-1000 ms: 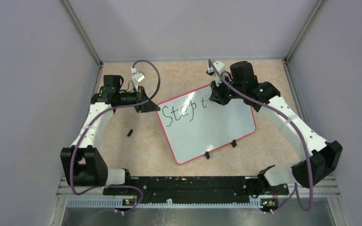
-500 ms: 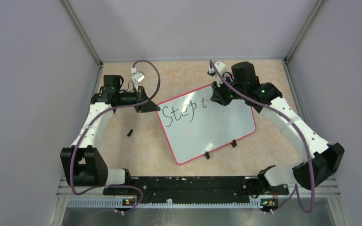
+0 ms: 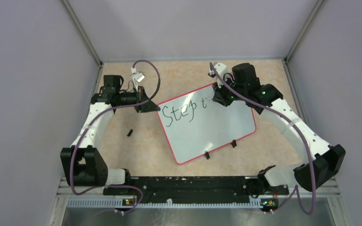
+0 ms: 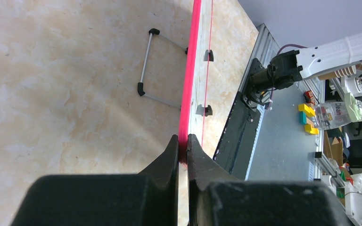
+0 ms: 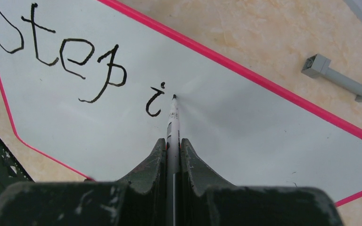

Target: Write a sentence on the whiteboard

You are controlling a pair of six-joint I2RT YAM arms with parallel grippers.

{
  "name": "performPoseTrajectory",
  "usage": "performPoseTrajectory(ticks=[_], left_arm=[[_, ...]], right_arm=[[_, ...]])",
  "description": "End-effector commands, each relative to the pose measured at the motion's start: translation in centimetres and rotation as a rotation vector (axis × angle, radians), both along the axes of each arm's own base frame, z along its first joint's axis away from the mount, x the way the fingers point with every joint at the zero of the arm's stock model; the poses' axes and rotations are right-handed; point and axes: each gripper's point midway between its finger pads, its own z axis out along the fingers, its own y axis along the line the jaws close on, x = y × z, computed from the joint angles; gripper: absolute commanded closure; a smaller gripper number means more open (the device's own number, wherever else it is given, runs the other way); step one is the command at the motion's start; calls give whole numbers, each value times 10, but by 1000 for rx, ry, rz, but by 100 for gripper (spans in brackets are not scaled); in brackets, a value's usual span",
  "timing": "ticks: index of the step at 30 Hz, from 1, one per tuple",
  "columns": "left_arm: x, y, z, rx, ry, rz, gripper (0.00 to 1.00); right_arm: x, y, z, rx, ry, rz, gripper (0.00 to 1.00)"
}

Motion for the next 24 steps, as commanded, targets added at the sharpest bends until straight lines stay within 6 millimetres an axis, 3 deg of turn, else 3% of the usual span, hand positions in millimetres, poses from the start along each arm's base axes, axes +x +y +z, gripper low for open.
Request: performPoseTrajectory(ticks=[1,17,24], left_arm=[[2,0,0,10,-41,-13,100],[3,0,-2,9,-36,-14,100],[3,-1,-1,8,-38,-15,100]], right_arm=[[3,-3,-3,-17,-17,3,100],[-16,-10,-28,-43,38,12,100],[-10,-6,-17,-31,13,7,100]])
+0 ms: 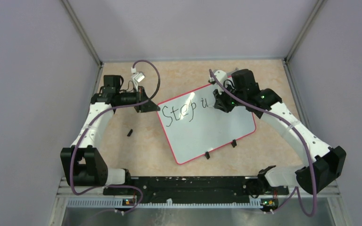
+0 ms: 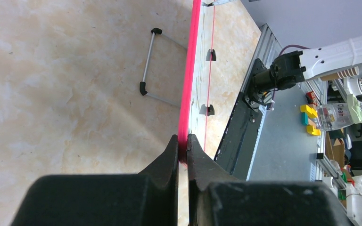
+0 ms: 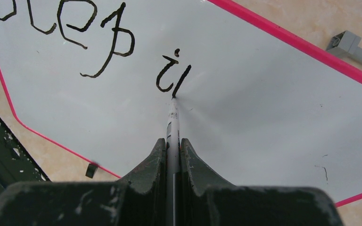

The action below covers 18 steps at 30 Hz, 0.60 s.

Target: Write a sentence on the whiteboard

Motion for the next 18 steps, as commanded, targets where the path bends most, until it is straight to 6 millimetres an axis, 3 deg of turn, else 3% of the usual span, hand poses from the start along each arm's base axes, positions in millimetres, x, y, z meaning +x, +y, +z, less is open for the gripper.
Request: performPoseTrajectory(ticks=[1,8,18], left_arm=[[2,-1,1,0,-39,-21,100],[2,-2,1,1,-40,-22,100],[1,-1,1,1,-43,-22,100]], right_arm=[[9,2,17,9,-62,-10,100],[20,8,32,37,-96,-26,100],[29,11,39,45,-117,-34,100]])
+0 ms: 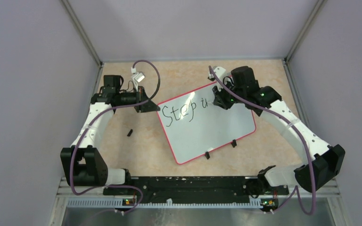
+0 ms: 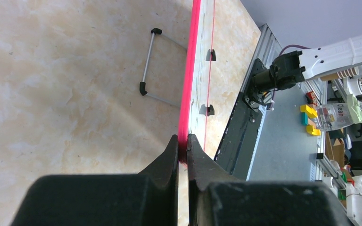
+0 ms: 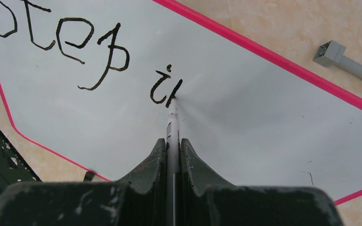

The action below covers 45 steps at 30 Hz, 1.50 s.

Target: Write a sentence on the whiteboard

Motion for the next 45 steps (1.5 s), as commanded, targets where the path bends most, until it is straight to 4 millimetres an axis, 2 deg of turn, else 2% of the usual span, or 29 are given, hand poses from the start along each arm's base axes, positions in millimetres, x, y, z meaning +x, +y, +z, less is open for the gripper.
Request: performPoseTrajectory(ticks=[1,11,21,28,45], left_arm=[[2,-1,1,2,-42,-21,100],[1,-1,0,6,-42,-20,100],[2,-1,-1,9,-41,-18,100],[3,-1,-1,8,-37,-18,100],[2,-1,-1,6,-35,-19,100]], right_arm=[[20,8,28,35,-92,-22,100],[25,9,32,26,-105,-27,100],[31,-17,27,-13,-118,-87,100],[30,-17,22,-10,-101,-82,100],[-1,-26,-5,-21,-17,-56,100]])
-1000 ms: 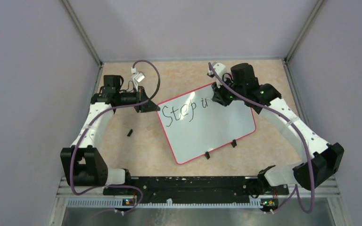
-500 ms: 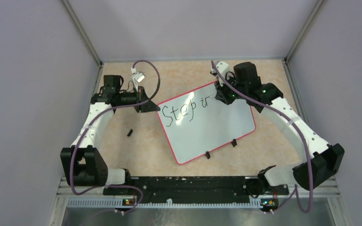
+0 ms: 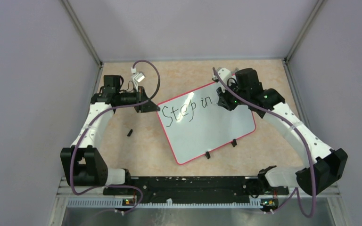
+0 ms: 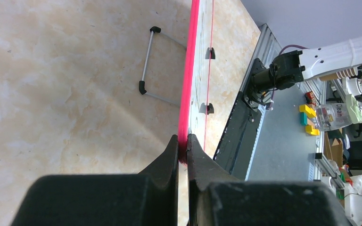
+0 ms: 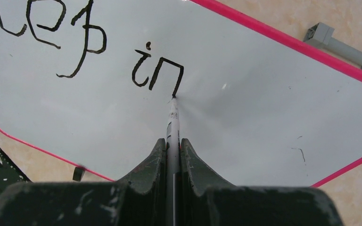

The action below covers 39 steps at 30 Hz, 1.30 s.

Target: Write a sentence on the whiteboard

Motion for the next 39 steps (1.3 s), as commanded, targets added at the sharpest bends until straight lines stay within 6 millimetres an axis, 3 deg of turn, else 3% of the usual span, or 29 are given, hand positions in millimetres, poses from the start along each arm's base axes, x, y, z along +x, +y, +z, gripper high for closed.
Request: performPoseTrajectory(ticks=[1,7,12,16,22,39], left_arm=[[3,-1,-1,5,-41,-19,100],[2,-1,0,3,-44,-22,100],[2,-1,1,4,-47,-21,100],[1,-1,2,4,-53,-21,100],[2,-1,3,4,-53,-20,100],[2,-1,1,7,-51,-19,100]], right_arm=[[-6,-7,0,3,-2,-7,100],[-11,-4,10,24,-2,11,100],[-7,1,48,79,-72,13,100],[0,1,61,92,-103,-10,100],[13,1,53,66,-111,-35,100],[26,-2,27,-3,-99,-47,100]])
